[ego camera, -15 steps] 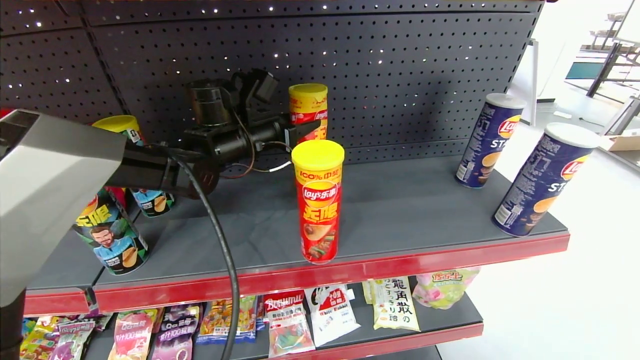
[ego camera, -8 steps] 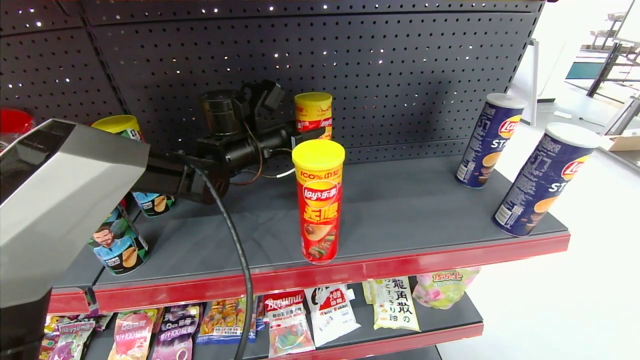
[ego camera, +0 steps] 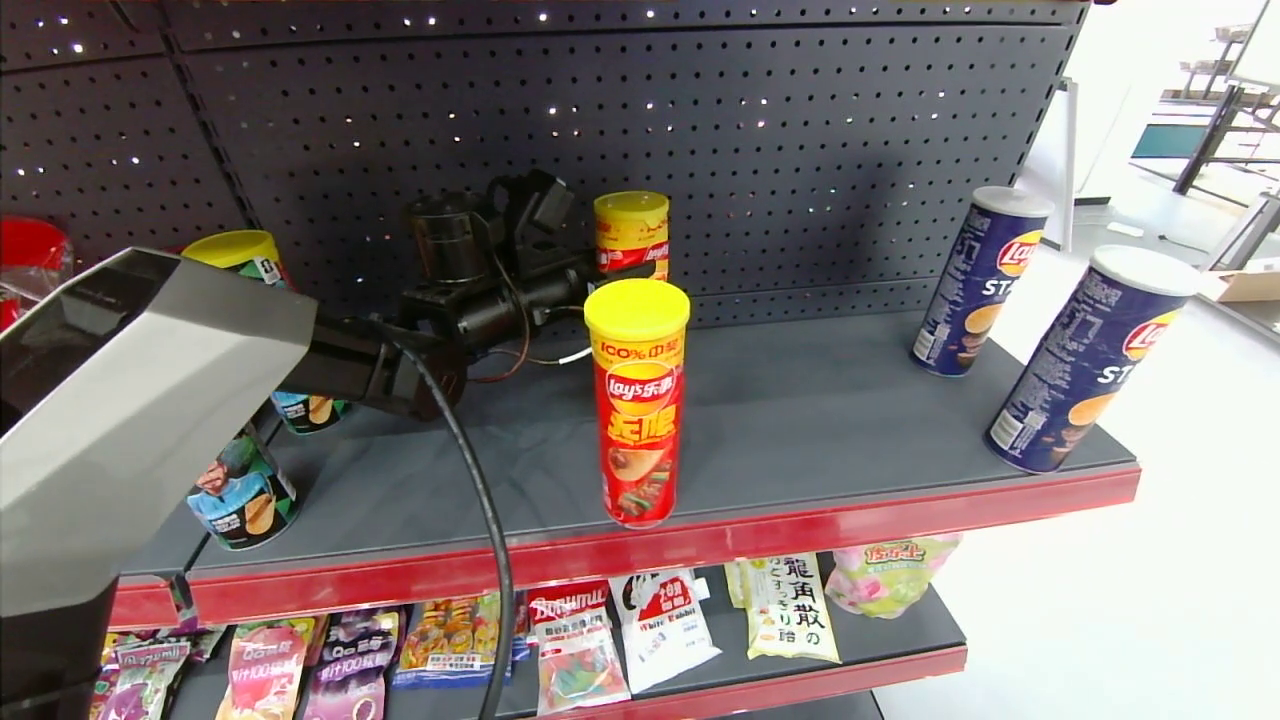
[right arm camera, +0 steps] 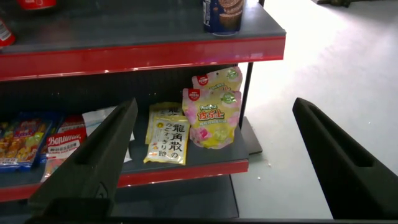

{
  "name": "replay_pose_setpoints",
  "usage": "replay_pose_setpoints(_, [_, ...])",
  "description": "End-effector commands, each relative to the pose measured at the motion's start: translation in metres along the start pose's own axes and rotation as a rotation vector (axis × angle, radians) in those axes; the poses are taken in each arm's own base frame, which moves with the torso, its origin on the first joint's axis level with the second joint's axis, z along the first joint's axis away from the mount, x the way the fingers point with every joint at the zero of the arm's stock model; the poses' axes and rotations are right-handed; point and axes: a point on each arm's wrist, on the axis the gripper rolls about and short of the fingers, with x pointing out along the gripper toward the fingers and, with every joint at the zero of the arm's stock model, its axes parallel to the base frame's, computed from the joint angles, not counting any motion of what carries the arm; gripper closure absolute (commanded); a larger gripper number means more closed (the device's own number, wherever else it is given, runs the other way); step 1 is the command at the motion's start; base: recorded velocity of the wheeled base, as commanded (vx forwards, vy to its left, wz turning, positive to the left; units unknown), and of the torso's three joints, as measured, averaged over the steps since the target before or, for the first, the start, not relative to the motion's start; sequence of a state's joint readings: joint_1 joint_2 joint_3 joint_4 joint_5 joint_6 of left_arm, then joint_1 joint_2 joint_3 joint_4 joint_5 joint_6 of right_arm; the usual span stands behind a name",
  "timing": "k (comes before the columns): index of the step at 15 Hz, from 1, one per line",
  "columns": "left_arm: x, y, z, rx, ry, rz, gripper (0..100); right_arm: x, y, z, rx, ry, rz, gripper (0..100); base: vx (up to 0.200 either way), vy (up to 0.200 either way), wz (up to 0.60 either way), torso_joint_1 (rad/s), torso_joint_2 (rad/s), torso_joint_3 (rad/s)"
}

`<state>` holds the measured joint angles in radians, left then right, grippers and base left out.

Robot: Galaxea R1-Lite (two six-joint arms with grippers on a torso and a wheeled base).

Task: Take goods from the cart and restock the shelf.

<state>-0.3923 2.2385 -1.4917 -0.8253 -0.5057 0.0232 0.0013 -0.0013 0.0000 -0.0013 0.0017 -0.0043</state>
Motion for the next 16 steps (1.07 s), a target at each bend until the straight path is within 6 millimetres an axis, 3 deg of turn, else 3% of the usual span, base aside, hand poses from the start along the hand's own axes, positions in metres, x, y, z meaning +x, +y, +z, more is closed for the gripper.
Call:
replay_pose_setpoints(1, [-0.004, -0.003, -0.008, -0.005, 0.022, -0.001, 100, 0.0, 0.0, 0.0, 0.0, 0.001, 0.0, 0, 0.0, 0.0, 0.0, 0.0, 0.0, 0.0])
replay_pose_setpoints(10, [-0.026, -0.006, -0.013, -0.063, 0.127, 0.011, 100, 0.0, 0.0, 0.0, 0.0, 0.001, 0.002, 0, 0.0, 0.0, 0.0, 0.0, 0.0, 0.0])
replay_pose_setpoints(16, [-0.026, -0.001, -0.016, -0.076, 0.142, 0.009, 100, 0.0, 0.0, 0.0, 0.0, 0.001, 0.002, 0, 0.0, 0.0, 0.0, 0.0, 0.0, 0.0])
